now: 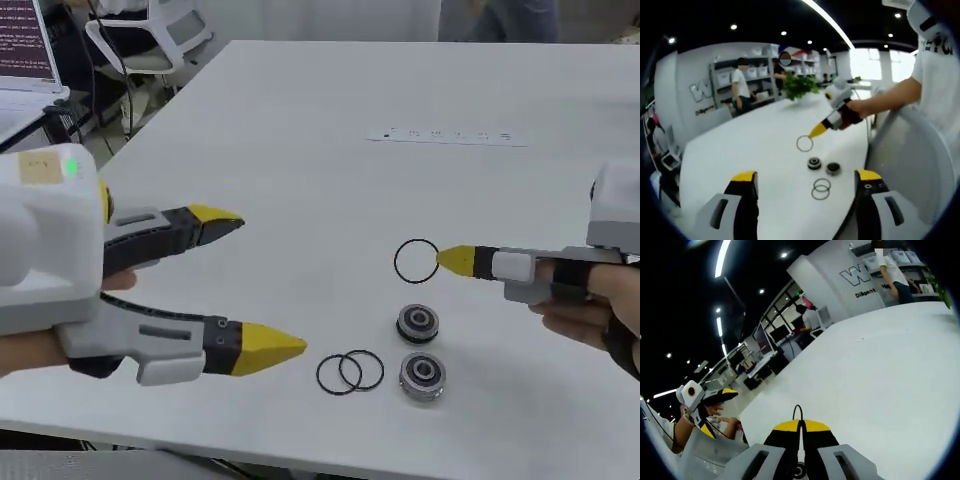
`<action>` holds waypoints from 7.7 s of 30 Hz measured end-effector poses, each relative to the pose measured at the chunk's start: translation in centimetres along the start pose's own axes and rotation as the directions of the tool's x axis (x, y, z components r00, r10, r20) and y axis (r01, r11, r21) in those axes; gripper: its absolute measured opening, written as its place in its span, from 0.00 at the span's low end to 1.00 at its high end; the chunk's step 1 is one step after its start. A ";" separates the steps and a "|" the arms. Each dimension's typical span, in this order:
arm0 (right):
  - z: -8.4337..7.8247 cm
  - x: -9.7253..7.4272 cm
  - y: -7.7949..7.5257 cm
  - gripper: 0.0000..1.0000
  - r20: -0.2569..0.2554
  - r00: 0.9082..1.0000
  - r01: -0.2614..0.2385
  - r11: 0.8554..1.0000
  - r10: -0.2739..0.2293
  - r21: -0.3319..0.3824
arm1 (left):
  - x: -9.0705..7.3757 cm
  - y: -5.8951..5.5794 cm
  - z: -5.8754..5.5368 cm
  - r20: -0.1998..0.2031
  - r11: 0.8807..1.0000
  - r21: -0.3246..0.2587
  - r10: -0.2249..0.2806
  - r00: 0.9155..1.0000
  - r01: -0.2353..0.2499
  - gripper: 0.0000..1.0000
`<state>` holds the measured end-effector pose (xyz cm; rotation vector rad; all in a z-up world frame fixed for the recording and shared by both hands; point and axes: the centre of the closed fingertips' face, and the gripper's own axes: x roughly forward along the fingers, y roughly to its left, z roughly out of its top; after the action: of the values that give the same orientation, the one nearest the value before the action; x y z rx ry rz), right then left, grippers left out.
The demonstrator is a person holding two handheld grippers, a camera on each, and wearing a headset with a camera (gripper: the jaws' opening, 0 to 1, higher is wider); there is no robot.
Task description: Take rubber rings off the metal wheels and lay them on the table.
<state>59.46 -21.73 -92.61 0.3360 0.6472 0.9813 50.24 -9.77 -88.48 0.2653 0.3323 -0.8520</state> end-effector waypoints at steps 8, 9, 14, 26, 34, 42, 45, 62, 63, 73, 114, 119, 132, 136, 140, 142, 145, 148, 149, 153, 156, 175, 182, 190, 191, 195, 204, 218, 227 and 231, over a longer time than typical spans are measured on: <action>0.2 0.2 1.2 0.00 0.006 0.999 -0.034 0.999 0.034 -0.004 | -0.2 -0.7 -2.1 -0.022 0.998 -0.054 0.018 1.000 -0.019 0.82; 0.2 0.2 1.3 0.00 0.005 0.999 -0.039 0.999 0.039 -0.006 | -0.2 -0.9 -2.5 -0.030 0.998 -0.060 0.018 0.999 -0.019 0.83; 0.0 0.5 1.9 0.00 -0.004 0.998 -0.057 0.998 0.057 -0.013 | -0.1 -1.4 -3.5 -0.047 0.997 -0.077 0.016 0.999 -0.020 0.84; -1.1 1.3 3.4 0.00 -0.047 0.995 -0.094 0.995 0.092 -0.027 | 0.0 -1.7 -4.2 -0.067 0.994 -0.112 0.010 0.998 -0.017 0.88; -3.0 2.5 4.8 0.00 -0.111 0.986 -0.127 0.991 0.123 -0.035 | 0.2 -1.8 -4.3 -0.073 0.994 -0.109 0.007 0.997 -0.015 0.91; -5.6 3.3 5.8 0.00 -0.204 0.968 -0.160 0.985 0.146 -0.057 | 0.4 -2.4 -3.9 -0.053 0.993 -0.117 -0.015 0.998 0.008 0.94; -6.3 3.5 5.9 0.00 -0.225 0.963 -0.164 0.985 0.147 -0.060 | 0.5 -2.6 -3.9 -0.054 0.993 -0.117 -0.026 0.998 0.020 0.95; -9.3 4.4 4.5 0.00 -0.328 0.938 -0.139 0.988 0.108 -0.073 | 0.7 -2.8 -4.2 -0.065 0.991 -0.130 -0.036 0.997 0.027 0.94; -9.4 4.4 4.5 0.00 -0.329 0.938 -0.137 0.988 0.105 -0.074 | 0.7 -2.8 -4.2 -0.065 0.991 -0.130 -0.036 0.997 0.027 0.93; -9.7 4.6 3.7 0.00 -0.340 0.938 -0.107 0.990 0.069 -0.094 | 0.8 -2.8 -4.2 -0.063 0.990 -0.137 -0.038 0.997 0.029 0.92; -10.9 4.4 3.0 0.03 -0.411 0.912 -0.087 0.969 -0.016 -0.231 | 0.7 -2.8 -4.3 -0.058 0.985 -0.171 -0.032 0.998 0.022 0.90; -10.8 4.3 2.8 0.04 -0.411 0.911 -0.080 0.968 -0.027 -0.239 | 0.7 -2.8 -4.3 -0.060 0.985 -0.170 -0.035 0.998 0.024 0.89; -10.0 4.1 2.6 0.03 -0.390 0.920 -0.068 0.968 -0.032 -0.240 | 0.7 -2.9 -4.4 -0.069 0.985 -0.169 -0.036 0.997 0.024 0.88; -9.3 3.9 2.6 0.03 -0.372 0.928 -0.068 0.969 -0.026 -0.238 | 0.7 -2.9 -4.5 -0.075 0.986 -0.163 -0.038 0.996 0.026 0.88; -8.4 3.7 2.6 0.04 -0.345 0.938 -0.063 0.969 -0.024 -0.239 | 0.7 -2.9 -4.6 -0.080 0.987 -0.161 -0.040 0.996 0.027 0.87; -7.8 3.6 2.6 0.04 -0.329 0.944 -0.059 0.970 -0.022 -0.236 | 0.7 -2.9 -4.6 -0.081 0.987 -0.158 -0.039 0.996 0.026 0.87; -6.9 3.4 2.6 0.04 -0.300 0.954 -0.056 0.970 -0.018 -0.235 | 0.8 -2.9 -4.6 -0.083 0.988 -0.155 -0.039 0.996 0.026 0.87; -5.9 3.1 2.7 0.04 -0.266 0.964 -0.055 0.971 -0.009 -0.233 | 0.8 -2.8 -4.6 -0.084 0.988 -0.155 -0.038 0.996 0.024 0.87; -5.5 3.0 2.7 0.04 -0.252 0.968 -0.054 0.971 -0.007 -0.232 | 0.8 -2.8 -4.6 -0.085 0.988 -0.154 -0.037 0.996 0.024 0.87; -4.2 2.6 2.7 0.05 -0.214 0.977 -0.048 0.970 -0.004 -0.237 | 0.8 -2.8 -4.6 -0.086 0.988 -0.153 -0.037 0.996 0.023 0.87; -3.5 2.3 2.6 0.05 -0.188 0.982 -0.041 0.970 -0.004 -0.238 | 0.8 -2.9 -4.6 -0.086 0.988 -0.152 -0.038 0.996 0.024 0.87; 1.1 -0.2 -0.5 0.05 0.002 0.998 0.061 0.991 -0.062 -0.116 | 0.7 -2.9 -4.2 -0.082 0.994 -0.110 -0.033 0.996 0.024 0.86; 0.3 -0.8 -2.5 0.05 -0.013 0.995 0.101 0.992 -0.102 -0.082 | 0.7 -3.1 -4.0 -0.089 0.996 -0.080 -0.051 0.995 0.043 0.87; -0.8 -1.3 -4.4 0.06 -0.049 0.988 0.143 0.988 -0.146 -0.060 | 1.0 -2.5 -2.1 -0.086 0.998 -0.016 -0.067 0.994 0.066 0.89; -0.9 -1.3 -4.5 0.06 -0.053 0.988 0.144 0.987 -0.148 -0.067 | 1.1 -2.4 -1.8 -0.085 0.998 -0.008 -0.067 0.994 0.067 0.89; -1.4 -1.3 -4.8 0.07 -0.072 0.986 0.147 0.986 -0.153 -0.085 | 1.5 -1.4 0.1 -0.066 0.997 0.040 -0.061 0.996 0.064 0.89; -2.1 -1.0 -4.8 0.14 -0.097 0.984 0.126 0.971 -0.148 -0.205 | 4.4 -1.0 3.9 -0.026 0.983 0.139 -0.113 0.993 0.116 0.87; -4.8 0.0 -4.1 0.28 -0.208 0.970 0.032 0.919 -0.123 -0.394 | 9.3 -0.8 7.0 -0.008 0.953 0.223 -0.207 0.978 0.203 0.83; -6.1 0.2 -4.6 0.29 -0.252 0.958 0.018 0.906 -0.136 -0.423 | 12.3 -0.5 6.8 0.016 0.952 0.211 -0.231 0.973 0.223 0.73; -6.6 0.2 -4.9 0.28 -0.269 0.953 0.012 0.903 -0.140 -0.429 | 13.8 -0.4 5.4 0.001 0.956 0.189 -0.229 0.973 0.225 0.71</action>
<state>58.49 -24.26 -100.36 -0.2267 0.6890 1.0759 59.35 -21.50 -88.92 0.3975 0.2637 -1.1152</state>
